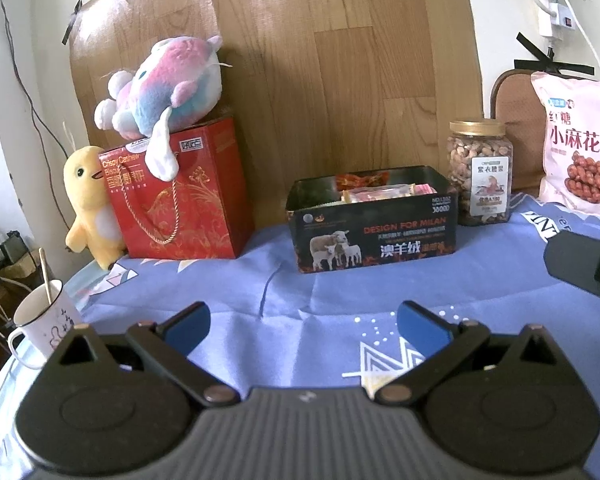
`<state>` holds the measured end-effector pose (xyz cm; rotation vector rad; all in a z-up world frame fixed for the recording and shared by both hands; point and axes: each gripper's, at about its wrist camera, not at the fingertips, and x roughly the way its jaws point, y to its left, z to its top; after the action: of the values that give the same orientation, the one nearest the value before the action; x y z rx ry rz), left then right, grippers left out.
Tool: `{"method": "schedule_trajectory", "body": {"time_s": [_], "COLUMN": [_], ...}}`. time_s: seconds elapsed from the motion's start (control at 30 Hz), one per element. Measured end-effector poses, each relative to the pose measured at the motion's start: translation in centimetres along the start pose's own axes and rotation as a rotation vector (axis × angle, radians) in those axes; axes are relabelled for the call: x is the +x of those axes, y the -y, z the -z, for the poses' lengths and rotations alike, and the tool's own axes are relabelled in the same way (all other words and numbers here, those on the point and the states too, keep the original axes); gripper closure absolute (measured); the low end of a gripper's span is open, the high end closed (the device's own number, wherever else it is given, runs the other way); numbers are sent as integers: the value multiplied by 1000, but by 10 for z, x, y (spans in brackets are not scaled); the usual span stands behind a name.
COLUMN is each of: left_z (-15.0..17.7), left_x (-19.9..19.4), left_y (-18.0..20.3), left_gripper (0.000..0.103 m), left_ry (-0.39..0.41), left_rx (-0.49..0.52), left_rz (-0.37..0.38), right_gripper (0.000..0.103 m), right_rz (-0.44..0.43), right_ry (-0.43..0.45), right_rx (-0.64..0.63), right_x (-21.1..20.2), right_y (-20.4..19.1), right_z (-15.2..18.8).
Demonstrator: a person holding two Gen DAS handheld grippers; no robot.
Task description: Organize snacks
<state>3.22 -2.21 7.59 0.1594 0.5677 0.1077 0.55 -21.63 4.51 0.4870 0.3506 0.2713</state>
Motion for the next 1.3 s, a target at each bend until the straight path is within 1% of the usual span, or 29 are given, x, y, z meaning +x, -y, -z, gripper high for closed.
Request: {"method": "schedule_trajectory", "body": {"time_s": [0.4, 0.83, 1.3], "left_z": [1, 3, 3], "left_x": [-5, -2, 0], "left_y": [0, 1, 2], "left_gripper": [0, 0, 0], "left_ry": [29, -9, -23], "left_rx": [13, 15, 25], "left_rz": [0, 11, 13], "right_gripper": [0, 0, 0], "right_rz": [-2, 0, 2], "right_ry": [-4, -3, -3], "right_rx": [6, 7, 9], "right_x": [-2, -3, -2], "right_y": [0, -1, 0], "right_z": [2, 3, 3]}}
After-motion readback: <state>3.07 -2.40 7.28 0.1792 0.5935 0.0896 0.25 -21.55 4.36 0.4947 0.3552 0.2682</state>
